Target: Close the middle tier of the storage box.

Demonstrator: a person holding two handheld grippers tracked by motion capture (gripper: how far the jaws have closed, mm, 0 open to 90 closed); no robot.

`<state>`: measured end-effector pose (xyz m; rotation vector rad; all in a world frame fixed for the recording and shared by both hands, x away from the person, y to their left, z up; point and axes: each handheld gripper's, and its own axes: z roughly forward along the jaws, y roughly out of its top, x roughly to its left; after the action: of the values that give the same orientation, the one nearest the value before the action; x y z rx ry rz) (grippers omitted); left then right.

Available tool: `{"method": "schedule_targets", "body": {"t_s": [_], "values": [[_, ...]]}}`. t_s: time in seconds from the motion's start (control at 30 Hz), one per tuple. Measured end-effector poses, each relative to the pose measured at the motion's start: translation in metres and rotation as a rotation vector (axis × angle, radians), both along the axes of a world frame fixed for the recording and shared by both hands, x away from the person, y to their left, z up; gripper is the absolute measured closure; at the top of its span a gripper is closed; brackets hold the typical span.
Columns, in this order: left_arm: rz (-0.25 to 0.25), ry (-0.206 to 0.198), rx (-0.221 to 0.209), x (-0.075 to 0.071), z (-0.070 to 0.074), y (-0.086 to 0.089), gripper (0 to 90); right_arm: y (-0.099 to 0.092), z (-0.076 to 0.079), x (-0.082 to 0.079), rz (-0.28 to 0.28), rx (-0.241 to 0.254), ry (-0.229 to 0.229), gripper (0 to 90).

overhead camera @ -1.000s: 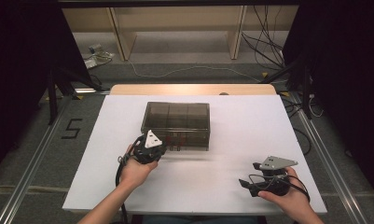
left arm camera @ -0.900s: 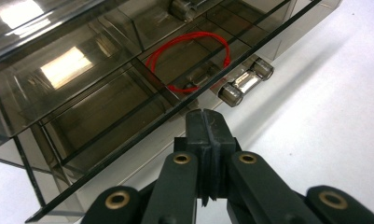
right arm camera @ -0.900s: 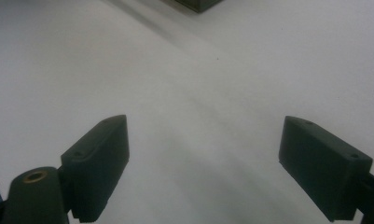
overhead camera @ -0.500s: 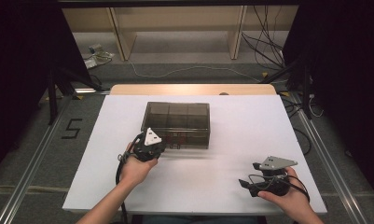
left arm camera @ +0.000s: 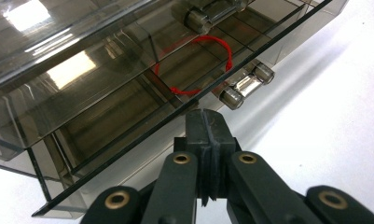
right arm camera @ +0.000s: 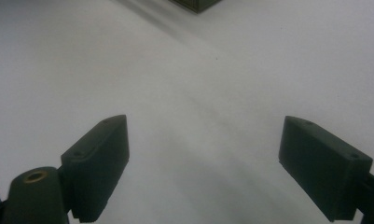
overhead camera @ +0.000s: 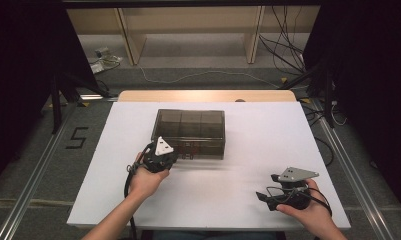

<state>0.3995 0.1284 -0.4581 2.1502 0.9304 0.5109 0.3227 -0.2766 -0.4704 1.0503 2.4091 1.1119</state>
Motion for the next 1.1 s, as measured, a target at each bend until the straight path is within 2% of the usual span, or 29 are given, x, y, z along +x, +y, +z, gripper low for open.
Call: {"method": "schedule_targets", "body": {"t_s": [0.23, 1.1], "values": [[0.000, 0.009, 0.002, 0.0017, -0.0005, 0.0002, 89.8, -0.0011, 0.0001, 0.0000, -0.001, 0.000, 0.003, 16.7], [0.011, 0.001, 0.006, 0.0088, 0.0009, -0.0053, 89.8, -0.0020, -0.0002, 0.0003, -0.003, 0.001, 0.003, 16.7]]}}
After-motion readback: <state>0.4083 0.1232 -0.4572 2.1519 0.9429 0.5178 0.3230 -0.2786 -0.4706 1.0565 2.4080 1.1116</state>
